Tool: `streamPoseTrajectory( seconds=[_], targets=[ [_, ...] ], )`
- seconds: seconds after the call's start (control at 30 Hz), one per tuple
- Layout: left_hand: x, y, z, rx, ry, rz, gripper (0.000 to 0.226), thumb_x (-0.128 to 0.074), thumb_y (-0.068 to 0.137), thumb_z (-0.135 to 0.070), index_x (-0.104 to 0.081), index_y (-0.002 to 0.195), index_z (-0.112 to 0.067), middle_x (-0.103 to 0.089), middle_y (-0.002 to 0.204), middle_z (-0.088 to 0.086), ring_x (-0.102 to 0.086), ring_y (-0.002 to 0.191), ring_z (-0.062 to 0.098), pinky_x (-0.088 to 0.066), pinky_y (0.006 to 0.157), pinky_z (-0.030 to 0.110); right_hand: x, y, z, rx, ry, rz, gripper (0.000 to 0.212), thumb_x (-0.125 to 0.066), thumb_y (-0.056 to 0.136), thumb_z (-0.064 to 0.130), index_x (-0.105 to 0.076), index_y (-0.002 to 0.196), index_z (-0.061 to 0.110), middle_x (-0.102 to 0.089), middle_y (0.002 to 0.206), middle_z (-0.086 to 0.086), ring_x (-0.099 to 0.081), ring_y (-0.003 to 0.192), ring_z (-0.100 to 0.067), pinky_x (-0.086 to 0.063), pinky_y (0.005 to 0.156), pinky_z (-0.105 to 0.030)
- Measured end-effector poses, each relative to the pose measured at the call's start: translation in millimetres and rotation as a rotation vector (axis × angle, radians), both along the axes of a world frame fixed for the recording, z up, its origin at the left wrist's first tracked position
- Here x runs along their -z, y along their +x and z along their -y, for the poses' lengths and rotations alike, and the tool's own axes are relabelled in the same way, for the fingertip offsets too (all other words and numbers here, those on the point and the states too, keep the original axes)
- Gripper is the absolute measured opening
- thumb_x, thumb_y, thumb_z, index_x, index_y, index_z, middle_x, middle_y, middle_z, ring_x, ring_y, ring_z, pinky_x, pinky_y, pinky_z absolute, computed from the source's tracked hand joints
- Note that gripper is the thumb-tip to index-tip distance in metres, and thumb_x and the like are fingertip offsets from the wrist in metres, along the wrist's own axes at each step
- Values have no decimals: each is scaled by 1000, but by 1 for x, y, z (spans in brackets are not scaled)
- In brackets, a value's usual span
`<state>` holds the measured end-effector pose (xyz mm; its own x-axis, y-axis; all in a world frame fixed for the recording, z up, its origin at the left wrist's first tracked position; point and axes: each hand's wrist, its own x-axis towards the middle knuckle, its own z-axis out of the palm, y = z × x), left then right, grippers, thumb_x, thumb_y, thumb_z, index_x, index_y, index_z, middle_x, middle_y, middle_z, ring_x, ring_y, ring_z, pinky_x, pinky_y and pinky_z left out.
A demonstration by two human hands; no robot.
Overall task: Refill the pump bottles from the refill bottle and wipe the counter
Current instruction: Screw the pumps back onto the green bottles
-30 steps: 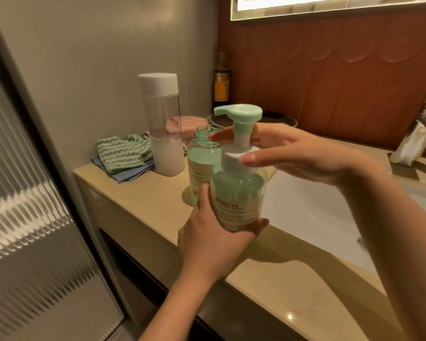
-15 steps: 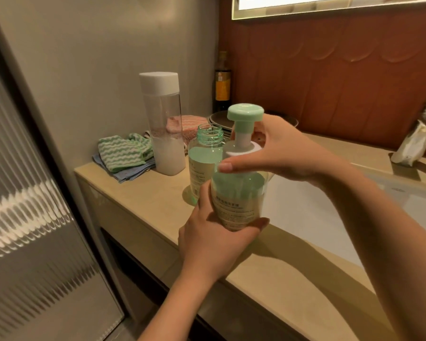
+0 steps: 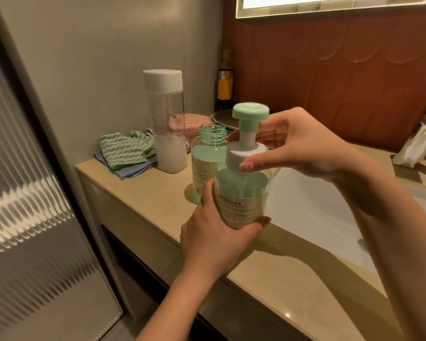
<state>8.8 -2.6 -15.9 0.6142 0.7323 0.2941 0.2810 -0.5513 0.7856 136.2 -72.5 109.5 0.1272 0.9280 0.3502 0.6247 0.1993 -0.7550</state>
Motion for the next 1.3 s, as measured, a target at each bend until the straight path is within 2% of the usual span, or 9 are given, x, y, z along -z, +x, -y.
streamPoseTrajectory(
  seconds=[0.17, 0.3, 0.47, 0.63, 0.73, 0.83, 1.0, 1.17, 1.3],
  targets=[
    [-3, -2, 1, 7, 15, -3, 102, -72, 61, -64, -16, 141, -33, -50, 128, -8, -50, 117, 18, -41, 99, 41, 1, -5, 4, 23, -5, -32, 38, -75, 60, 18, -68, 96, 24, -71, 95, 17, -66, 94, -2, -51, 78, -14],
    [0, -1, -1, -16, 14, 3, 95, -69, 58, -69, -26, 135, -33, -58, 114, -8, -57, 105, 20, -47, 90, 43, 9, -8, 4, 124, -13, -35, 36, -75, 61, 30, -67, 95, 34, -70, 94, 24, -62, 96, 5, -50, 83, -20],
    [0, -4, -2, -6, -3, 19, 89, -65, 54, -72, -32, 128, -35, -64, 105, -6, -62, 97, 22, -52, 81, 40, 11, -25, 9, 216, 9, 70, 32, -69, 71, 39, -59, 102, 42, -61, 94, 33, -55, 91, 19, -44, 69, -4],
    [0, -13, -8, 98, -96, 80, 95, -66, 47, -72, -34, 130, -38, -62, 113, -11, -60, 104, 14, -52, 88, 40, 19, -35, 12, 224, 103, -79, 33, -44, 91, 48, -52, 119, 33, -58, 112, 24, -54, 105, 7, -42, 85, -12],
    [2, -29, -17, 84, -98, 113, 85, -76, 51, -61, -42, 123, -34, -60, 100, -20, -60, 97, 9, -52, 85, 36, 20, -31, 9, 302, 132, -115, 51, -31, 88, 53, -51, 128, 30, -56, 127, 16, -50, 116, 1, -41, 97, -24],
    [3, -42, -31, 30, -78, 129, 77, -78, 53, -58, -41, 117, -36, -55, 96, -25, -59, 97, 11, -51, 89, 38, 25, -28, 1, 387, 116, -121, 56, -28, 86, 58, -49, 129, 30, -53, 127, 16, -49, 116, -2, -41, 96, -26],
    [2, -44, -61, -50, -50, 99, 86, -76, 57, -60, -38, 128, -29, -60, 111, -9, -59, 108, 23, -46, 94, 47, 38, -34, -14, 460, 131, -166, 34, -32, 98, 42, -47, 125, 29, -52, 117, 17, -49, 109, -1, -38, 86, -12],
    [2, -35, -96, -22, -88, 118, 92, -79, 60, -55, -34, 135, -26, -59, 124, -3, -58, 112, 21, -48, 94, 44, 56, -38, -31, 517, 24, -218, 60, -51, 93, 37, -27, 146, 21, -34, 149, -1, -35, 133, -16, -32, 96, -26],
    [0, -26, -119, 26, -119, 112, 92, -79, 66, -45, -28, 138, -18, -53, 132, 3, -54, 118, 23, -45, 98, 41, 65, -46, -42, 499, 32, -188, 76, -65, 86, 18, -19, 146, 24, -38, 143, 7, -39, 119, -2, -41, 79, -10]
  ],
)
